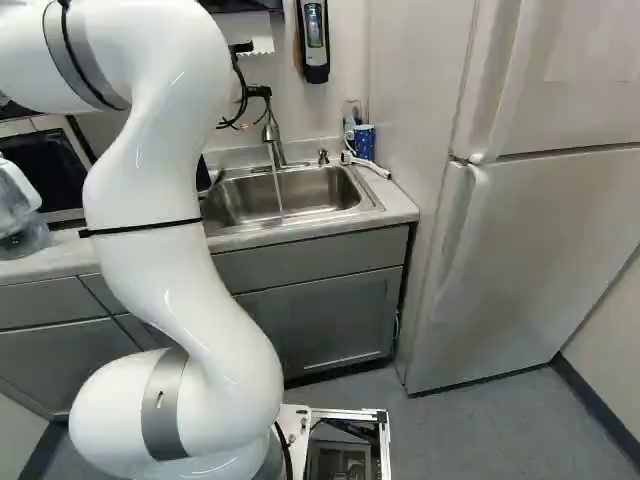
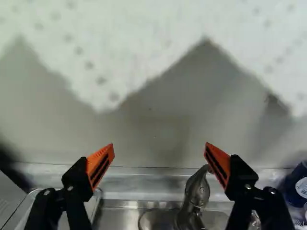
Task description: Rinse the cup and place it in the tray
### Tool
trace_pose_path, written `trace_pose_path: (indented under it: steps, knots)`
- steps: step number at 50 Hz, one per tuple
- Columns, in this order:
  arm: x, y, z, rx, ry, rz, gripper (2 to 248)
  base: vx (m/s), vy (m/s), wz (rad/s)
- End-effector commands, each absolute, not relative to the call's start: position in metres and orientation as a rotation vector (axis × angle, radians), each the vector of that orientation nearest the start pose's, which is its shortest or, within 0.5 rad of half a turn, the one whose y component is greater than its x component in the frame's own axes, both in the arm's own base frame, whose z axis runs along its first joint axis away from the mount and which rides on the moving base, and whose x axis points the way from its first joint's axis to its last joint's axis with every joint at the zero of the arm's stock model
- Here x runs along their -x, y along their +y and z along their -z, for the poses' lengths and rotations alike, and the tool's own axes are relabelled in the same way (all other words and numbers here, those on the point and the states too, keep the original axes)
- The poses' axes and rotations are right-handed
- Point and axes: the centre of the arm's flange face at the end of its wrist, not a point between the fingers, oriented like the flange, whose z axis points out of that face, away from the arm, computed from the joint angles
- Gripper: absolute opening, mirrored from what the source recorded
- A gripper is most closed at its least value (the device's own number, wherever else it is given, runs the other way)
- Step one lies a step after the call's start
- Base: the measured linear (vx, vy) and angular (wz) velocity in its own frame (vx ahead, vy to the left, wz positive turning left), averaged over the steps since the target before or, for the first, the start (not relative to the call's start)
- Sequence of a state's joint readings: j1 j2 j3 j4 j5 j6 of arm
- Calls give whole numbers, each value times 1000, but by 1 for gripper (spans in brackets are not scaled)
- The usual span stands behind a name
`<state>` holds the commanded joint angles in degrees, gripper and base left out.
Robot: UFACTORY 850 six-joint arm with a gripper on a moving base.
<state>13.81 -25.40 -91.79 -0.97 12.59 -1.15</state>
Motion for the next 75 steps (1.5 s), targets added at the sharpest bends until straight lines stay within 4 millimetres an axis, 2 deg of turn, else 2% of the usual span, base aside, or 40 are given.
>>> trace_pose_path:
  steps: [75]
  knots:
    - [-681,168,-664,2337,-331,1870,247,0,0,0]
